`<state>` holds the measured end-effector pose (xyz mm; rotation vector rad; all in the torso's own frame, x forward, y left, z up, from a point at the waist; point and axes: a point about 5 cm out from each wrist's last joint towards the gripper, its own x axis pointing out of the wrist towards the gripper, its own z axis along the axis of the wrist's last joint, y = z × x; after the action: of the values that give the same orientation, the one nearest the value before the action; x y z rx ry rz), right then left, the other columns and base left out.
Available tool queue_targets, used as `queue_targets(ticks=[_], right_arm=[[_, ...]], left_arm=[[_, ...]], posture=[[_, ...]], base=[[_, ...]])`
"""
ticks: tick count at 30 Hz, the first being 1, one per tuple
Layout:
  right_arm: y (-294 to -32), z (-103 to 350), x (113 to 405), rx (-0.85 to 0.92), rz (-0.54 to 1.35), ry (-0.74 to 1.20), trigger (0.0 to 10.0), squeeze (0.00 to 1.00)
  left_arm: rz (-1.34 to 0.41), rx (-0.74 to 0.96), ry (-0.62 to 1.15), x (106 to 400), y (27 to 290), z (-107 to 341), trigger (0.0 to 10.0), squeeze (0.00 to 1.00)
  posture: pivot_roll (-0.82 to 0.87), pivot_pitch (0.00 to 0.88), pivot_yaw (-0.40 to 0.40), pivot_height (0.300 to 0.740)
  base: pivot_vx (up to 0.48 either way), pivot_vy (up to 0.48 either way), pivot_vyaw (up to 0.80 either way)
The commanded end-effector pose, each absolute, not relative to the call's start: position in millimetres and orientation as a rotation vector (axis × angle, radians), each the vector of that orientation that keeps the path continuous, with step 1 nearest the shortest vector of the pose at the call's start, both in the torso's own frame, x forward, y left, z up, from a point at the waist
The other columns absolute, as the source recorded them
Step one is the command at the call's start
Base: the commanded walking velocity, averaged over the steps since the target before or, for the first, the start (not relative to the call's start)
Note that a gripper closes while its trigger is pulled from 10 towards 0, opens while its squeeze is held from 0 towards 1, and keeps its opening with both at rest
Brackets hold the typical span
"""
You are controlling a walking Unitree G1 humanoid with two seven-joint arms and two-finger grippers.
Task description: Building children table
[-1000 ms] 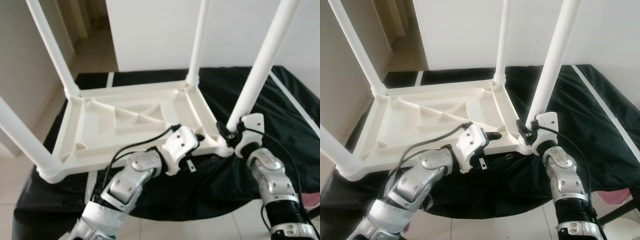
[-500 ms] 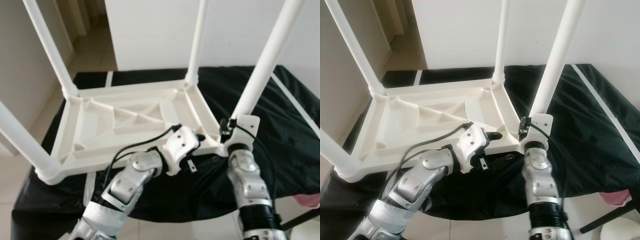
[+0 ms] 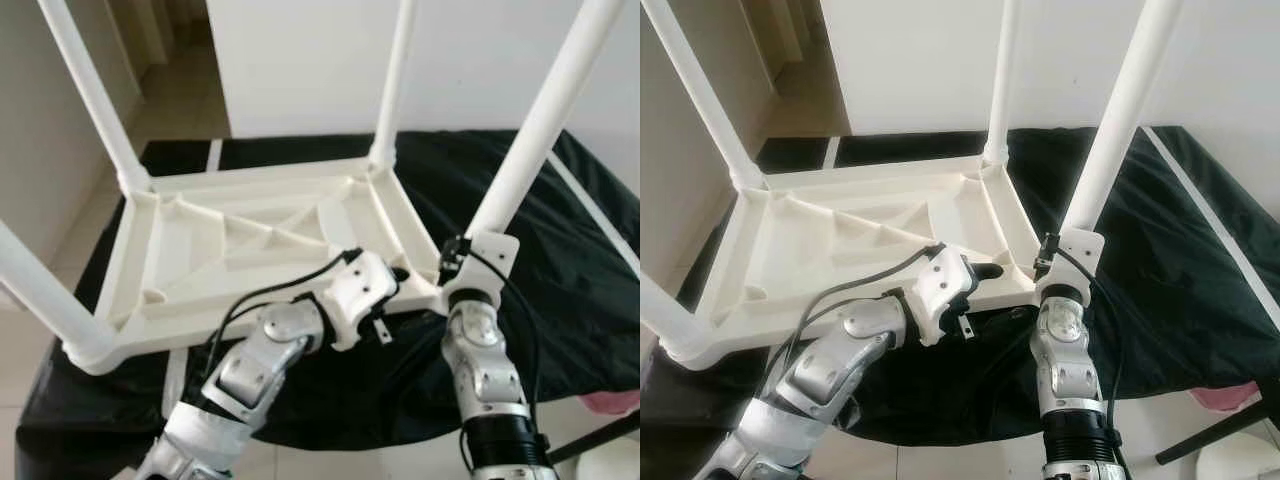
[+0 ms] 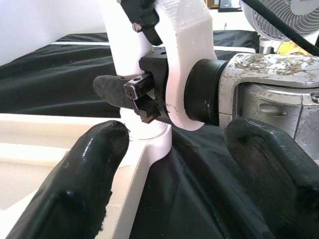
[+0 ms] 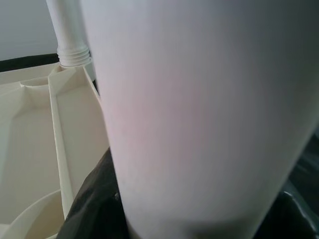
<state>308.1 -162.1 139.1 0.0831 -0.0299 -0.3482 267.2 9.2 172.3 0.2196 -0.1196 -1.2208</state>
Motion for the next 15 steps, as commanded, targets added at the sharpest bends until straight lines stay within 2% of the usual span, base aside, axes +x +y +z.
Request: queue_targets(ticks=[1,2,3,8,15], right_arm=[[-160.4,118.7,303.2,0.112,-0.358,0.069,10.0,0.0],[-161.3,119.1,303.0,0.112,-0.361,0.068,10.0,0.7],[-161.8,120.1,302.9,0.14,-0.354,0.06,10.0,1.0],[-162.9,128.3,302.6,0.174,-0.3,-0.007,10.0,1.0],[-177.3,130.3,296.8,0.142,-0.202,-0.05,10.0,1.0]], left_arm=[[-1.246,0.23,-0.13,265.1,9.1,174.1,10.0,0.0],[-1.246,0.23,-0.13,264.9,9.1,174.1,10.0,0.0],[-1.246,0.229,-0.13,264.8,9.0,174.2,10.0,0.0],[-1.247,0.23,-0.129,264.8,8.7,174.1,10.0,0.0],[-1.238,0.234,-0.132,265.5,10.7,174.9,10.0,0.0]], posture=[[-0.07,0.031,0.006,0.74],[-0.07,0.031,0.006,0.74],[-0.07,0.031,0.006,0.74],[-0.07,0.033,0.009,0.74],[-0.06,0.027,0.001,0.74]], base=[[0.0,0.0,0.0],[0.0,0.0,0.0],[0.0,0.0,0.0],[0.0,0.0,0.0],[0.0,0.0,0.0]])
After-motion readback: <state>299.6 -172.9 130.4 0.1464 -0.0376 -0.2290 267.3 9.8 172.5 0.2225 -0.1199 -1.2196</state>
